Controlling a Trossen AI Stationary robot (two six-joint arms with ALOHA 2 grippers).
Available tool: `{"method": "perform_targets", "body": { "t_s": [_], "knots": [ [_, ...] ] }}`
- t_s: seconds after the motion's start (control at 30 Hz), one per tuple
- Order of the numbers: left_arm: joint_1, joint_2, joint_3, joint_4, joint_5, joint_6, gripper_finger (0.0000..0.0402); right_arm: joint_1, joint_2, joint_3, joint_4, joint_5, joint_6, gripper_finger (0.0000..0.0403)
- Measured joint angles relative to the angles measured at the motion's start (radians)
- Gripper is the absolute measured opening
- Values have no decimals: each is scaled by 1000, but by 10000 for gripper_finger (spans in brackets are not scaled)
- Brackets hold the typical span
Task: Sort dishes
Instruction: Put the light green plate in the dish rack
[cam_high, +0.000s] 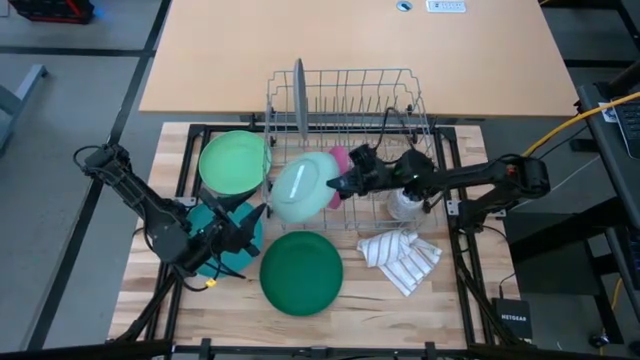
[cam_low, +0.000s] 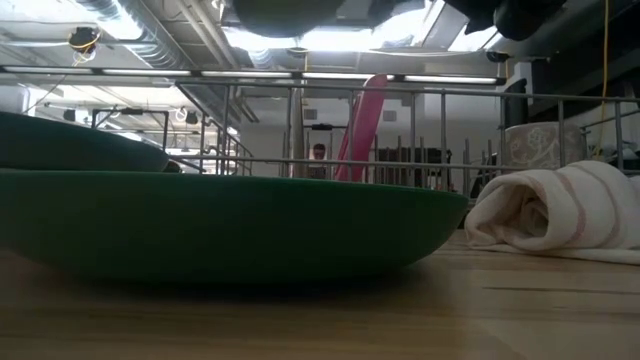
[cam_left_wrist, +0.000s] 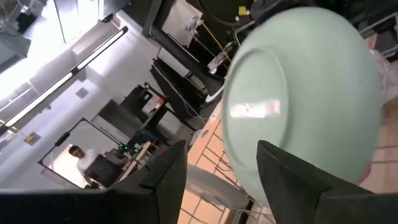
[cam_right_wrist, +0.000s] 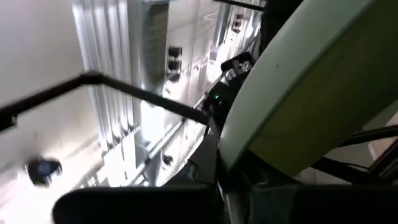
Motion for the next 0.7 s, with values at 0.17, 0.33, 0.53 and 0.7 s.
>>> {"method": "perform_targets", "body": {
  "t_s": [0.17, 0.33, 0.53, 0.7],
  "knots": [
    [0, 0, -1, -5, 1, -65, 182, -52, -85, 0, -187, -84, -119, 11],
    [9, 0, -1, -83, 2, -165, 182, -101, -193, 1, -470, -76, -293, 11],
    [45, 2, -2, -243, 2, -327, 182, -125, -269, 2, -684, -30, -416, 11],
    [79, 2, -2, -334, 2, -432, 182, -123, -266, 2, -801, 6, -460, 11]
  ]
}}
